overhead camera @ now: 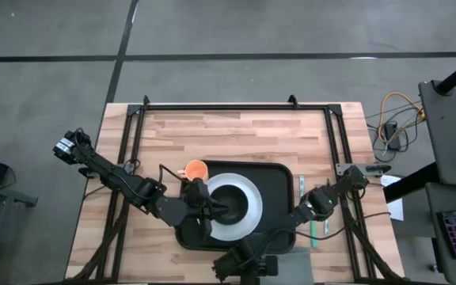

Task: Set up tray
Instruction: Put the gray napkin on the black tray

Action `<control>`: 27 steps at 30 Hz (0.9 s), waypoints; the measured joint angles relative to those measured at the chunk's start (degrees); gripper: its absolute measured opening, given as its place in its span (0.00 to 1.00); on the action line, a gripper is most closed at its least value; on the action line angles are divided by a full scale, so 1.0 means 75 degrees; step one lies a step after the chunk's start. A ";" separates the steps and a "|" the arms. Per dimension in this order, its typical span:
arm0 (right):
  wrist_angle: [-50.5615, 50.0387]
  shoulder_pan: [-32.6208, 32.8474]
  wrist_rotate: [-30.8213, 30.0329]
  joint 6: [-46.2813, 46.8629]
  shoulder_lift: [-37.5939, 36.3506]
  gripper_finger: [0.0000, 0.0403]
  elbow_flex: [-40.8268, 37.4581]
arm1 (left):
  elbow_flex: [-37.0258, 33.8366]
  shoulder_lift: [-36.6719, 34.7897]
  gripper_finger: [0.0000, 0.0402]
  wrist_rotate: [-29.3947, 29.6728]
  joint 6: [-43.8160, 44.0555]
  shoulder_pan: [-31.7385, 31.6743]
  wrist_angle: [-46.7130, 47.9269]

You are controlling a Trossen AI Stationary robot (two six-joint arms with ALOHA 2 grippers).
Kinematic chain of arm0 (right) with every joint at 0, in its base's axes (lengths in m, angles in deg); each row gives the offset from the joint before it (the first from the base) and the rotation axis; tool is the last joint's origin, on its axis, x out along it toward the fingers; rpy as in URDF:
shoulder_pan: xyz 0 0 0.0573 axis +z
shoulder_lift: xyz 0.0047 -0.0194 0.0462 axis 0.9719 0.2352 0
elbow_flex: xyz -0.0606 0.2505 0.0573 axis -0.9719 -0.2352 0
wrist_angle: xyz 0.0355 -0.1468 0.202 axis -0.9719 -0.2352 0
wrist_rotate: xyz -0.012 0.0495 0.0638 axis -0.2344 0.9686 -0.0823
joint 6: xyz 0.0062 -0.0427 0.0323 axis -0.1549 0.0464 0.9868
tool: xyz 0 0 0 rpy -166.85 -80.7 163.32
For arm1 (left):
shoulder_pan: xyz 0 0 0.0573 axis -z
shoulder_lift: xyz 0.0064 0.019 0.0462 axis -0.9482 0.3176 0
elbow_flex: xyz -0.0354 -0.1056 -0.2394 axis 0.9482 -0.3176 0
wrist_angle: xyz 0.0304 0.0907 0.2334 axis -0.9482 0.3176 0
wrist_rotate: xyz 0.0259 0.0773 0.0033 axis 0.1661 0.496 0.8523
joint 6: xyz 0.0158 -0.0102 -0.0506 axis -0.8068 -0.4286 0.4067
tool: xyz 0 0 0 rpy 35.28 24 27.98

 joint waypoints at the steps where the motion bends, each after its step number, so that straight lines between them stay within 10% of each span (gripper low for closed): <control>1: 0.0007 0.0000 0.0000 0.0009 0.0000 0.50 -0.0006 | 0.0000 0.0000 0.06 0.0000 0.0000 0.0000 0.0000; 9: 0.0123 -0.0021 0.0053 0.0029 -0.0036 0.47 -0.0289 | 0.0000 0.0000 0.06 0.0003 0.0000 -0.0003 -0.0001; 19: 0.0053 -0.0017 0.0049 0.0074 -0.0047 0.07 -0.0379 | 0.0000 0.0000 0.06 0.0003 0.0000 -0.0002 0.0000; 27: -0.0702 0.0007 -0.1221 0.0892 -0.0359 0.02 -0.0399 | 0.0000 0.0000 0.06 0.0003 0.0000 0.0006 0.0040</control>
